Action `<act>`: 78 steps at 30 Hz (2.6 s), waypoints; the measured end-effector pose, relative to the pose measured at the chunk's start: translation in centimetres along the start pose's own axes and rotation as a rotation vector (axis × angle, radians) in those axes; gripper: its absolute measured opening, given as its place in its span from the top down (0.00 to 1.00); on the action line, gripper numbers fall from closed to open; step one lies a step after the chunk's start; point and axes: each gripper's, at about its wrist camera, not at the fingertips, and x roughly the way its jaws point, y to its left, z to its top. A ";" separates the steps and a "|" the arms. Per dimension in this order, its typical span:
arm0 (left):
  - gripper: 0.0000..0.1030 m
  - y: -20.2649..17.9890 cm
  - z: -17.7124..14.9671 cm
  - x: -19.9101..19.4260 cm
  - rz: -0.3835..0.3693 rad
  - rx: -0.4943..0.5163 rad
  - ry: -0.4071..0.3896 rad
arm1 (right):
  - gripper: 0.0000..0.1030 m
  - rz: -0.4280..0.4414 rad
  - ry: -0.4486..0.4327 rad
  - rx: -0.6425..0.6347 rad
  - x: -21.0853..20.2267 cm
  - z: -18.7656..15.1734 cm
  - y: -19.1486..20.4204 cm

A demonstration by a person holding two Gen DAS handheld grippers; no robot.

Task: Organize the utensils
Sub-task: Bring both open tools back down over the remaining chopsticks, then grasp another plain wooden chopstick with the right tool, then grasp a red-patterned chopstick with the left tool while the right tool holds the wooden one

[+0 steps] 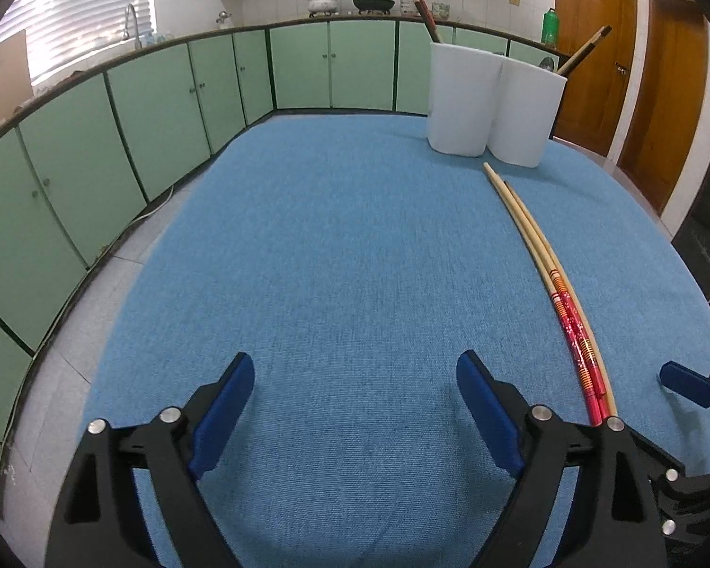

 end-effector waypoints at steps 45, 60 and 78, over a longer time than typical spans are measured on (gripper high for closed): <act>0.16 -5.9 -1.1 -0.7 -0.133 0.123 0.018 | 0.94 -0.047 -0.039 0.195 -1.2 -1.3 -8.5; 0.31 -4.9 -1.0 -0.2 -0.084 0.051 0.037 | 0.87 -0.037 -0.036 0.161 -1.4 -1.4 -8.2; 0.94 -7.1 -0.9 -0.4 -0.152 0.084 0.021 | 0.94 -0.017 -0.039 0.187 -1.4 -1.5 -8.8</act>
